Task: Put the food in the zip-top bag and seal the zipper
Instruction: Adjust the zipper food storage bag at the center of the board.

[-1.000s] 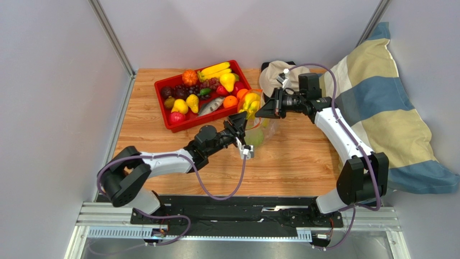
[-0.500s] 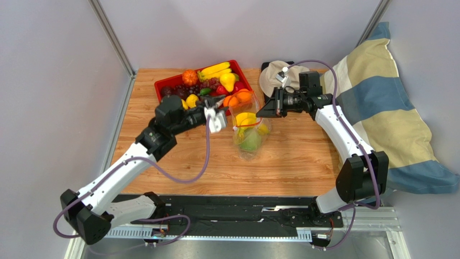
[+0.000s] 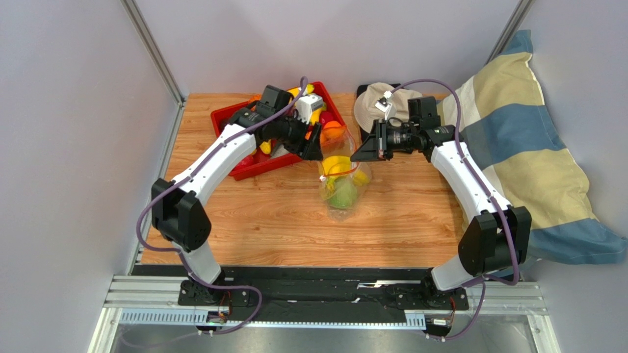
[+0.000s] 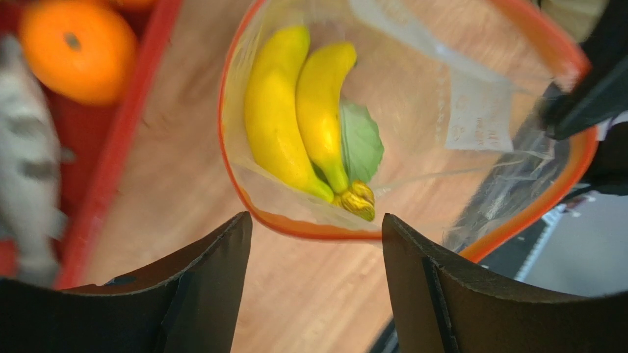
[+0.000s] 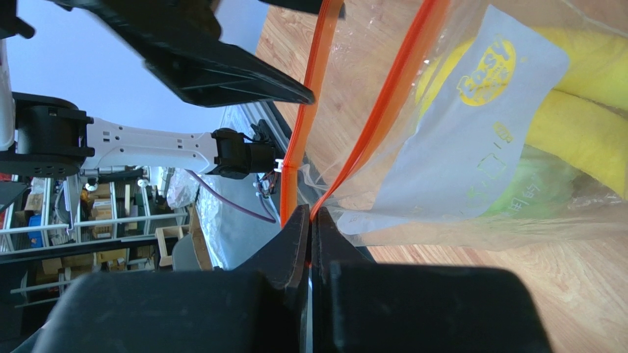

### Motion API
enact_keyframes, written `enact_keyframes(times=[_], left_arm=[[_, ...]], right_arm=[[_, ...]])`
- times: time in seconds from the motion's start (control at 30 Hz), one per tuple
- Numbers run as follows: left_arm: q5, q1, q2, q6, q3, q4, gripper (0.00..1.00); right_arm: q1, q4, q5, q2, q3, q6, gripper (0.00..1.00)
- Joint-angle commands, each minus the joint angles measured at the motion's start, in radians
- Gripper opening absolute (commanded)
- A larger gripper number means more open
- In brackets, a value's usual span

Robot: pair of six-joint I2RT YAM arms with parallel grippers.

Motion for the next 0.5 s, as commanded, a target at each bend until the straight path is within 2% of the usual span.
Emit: enact_keyframes(times=[0.0,0.03,0.07,0.13,0.17,0.2,0.3,0.47], left_arm=[[0.039,-0.002,0.031,-0.212,0.041,-0.110,0.71],[0.057,-0.003,0.036,-0.224,0.041,-0.103,0.67],[0.082,-0.006,0.039,-0.219,0.041,-0.095,0.47],[0.117,-0.008,0.037,-0.203,0.048,-0.098,0.25],[0.134,-0.009,0.031,-0.189,0.050,-0.103,0.06],[0.163,-0.011,0.004,-0.149,0.050,-0.107,0.00],[0.203,-0.041,-0.067,-0.059,0.064,-0.150,0.00],[0.225,-0.042,-0.134,-0.025,0.027,-0.175,0.00]], right_arm=[[-0.003,-0.008,-0.017,-0.026,0.033,-0.031,0.00],[0.000,-0.008,-0.015,-0.031,0.028,-0.031,0.00],[0.000,-0.011,-0.012,-0.034,0.025,-0.033,0.00],[-0.002,-0.023,0.000,-0.051,0.020,-0.033,0.00],[-0.003,-0.026,0.005,-0.057,0.017,-0.034,0.00],[-0.002,-0.041,0.014,-0.066,0.017,-0.033,0.00],[-0.003,-0.087,0.048,-0.103,0.040,-0.036,0.00],[0.000,-0.132,0.137,-0.151,0.065,-0.045,0.00]])
